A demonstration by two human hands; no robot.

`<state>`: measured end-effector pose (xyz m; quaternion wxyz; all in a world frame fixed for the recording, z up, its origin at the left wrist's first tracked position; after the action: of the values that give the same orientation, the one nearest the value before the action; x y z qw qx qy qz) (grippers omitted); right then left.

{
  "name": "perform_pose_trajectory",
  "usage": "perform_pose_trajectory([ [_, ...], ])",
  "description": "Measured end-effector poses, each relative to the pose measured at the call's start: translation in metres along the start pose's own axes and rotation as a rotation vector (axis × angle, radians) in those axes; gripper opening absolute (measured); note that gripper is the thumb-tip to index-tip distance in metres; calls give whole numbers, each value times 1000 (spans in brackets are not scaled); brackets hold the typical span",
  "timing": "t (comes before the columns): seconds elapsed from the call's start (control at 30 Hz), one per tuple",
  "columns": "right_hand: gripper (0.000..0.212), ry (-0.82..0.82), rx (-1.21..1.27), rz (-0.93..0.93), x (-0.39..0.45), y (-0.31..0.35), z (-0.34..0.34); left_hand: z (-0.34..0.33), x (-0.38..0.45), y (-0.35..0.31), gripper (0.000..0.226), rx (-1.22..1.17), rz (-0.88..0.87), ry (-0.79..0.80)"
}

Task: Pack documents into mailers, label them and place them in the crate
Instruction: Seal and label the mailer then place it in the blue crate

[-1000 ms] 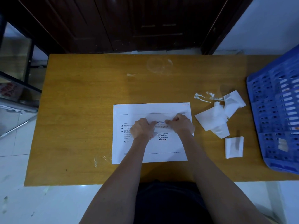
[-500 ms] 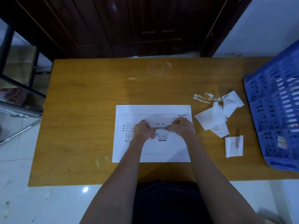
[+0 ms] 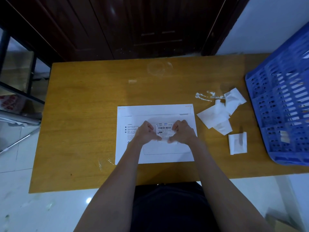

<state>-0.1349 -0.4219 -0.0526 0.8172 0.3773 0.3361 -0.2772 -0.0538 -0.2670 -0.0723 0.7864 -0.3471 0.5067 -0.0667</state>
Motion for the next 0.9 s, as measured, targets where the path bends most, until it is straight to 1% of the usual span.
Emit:
perform_pose_trajectory([
  [0.2,59,-50,-140,18,-5,3,-9,-8,-6,3,59,23,-95,58],
  [0.37,59,-82,-201,48,-9,3,-13,-18,-7,3,58,151,-158,55],
  [0.47,50,-81,-213,69,-13,2,-15,-20,-4,6,61,174,-187,73],
  [0.6,28,-52,-188,75,-16,-2,-19,-21,0,7,69,185,-187,84],
  [0.77,19,-13,-182,78,-19,-3,-24,-23,1,8,72,172,-186,86],
  [0.83,19,40,-157,96,-20,-3,-25,-24,1,8,68,153,-180,94],
  [0.9,23,91,-70,81,-23,-4,-26,-24,-1,5,53,85,-184,96],
])
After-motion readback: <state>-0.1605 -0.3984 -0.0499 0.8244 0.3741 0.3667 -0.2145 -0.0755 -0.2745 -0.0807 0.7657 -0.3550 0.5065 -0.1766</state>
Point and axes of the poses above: each hand's wrist, its own x-axis towards the middle knuckle, its own z-axis out of the back of the hand, y = z × x, the point moved 3 cm from there along x, towards the middle knuckle, and after that the axes turned 10 degrees about y, right-handed, at the moved point
